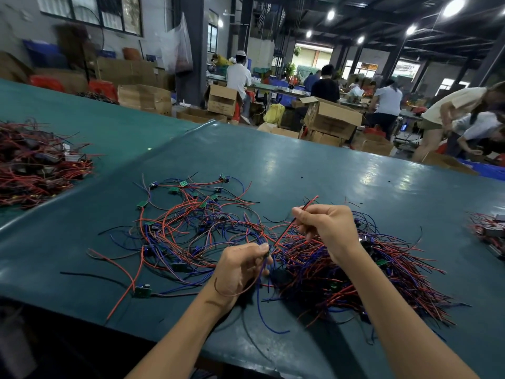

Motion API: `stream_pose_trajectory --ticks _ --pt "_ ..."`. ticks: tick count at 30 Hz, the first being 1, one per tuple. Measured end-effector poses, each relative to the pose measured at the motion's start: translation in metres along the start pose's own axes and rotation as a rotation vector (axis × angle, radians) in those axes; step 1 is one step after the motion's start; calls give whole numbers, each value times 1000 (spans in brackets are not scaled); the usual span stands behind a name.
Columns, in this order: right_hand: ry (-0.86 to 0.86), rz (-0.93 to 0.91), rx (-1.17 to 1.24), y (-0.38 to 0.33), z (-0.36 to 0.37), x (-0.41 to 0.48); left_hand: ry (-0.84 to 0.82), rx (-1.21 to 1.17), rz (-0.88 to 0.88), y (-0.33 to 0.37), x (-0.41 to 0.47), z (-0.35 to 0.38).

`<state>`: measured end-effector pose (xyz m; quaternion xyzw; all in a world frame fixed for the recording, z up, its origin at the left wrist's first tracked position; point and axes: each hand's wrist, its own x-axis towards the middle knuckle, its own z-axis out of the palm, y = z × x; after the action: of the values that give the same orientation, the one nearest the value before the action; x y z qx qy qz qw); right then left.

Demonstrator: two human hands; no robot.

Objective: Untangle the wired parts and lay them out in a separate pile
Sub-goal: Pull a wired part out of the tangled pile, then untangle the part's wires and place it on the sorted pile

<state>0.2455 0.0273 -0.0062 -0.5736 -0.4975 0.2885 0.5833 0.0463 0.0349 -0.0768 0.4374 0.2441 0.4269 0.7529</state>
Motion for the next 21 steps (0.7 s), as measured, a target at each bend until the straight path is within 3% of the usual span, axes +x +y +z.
stream_pose_trajectory --ticks 11,21 --pt "107 35 28 -5 1 14 -56 -20 13 -5 3 -7" --pt "146 97 294 2 23 16 -22 -53 9 -7 8 -11"
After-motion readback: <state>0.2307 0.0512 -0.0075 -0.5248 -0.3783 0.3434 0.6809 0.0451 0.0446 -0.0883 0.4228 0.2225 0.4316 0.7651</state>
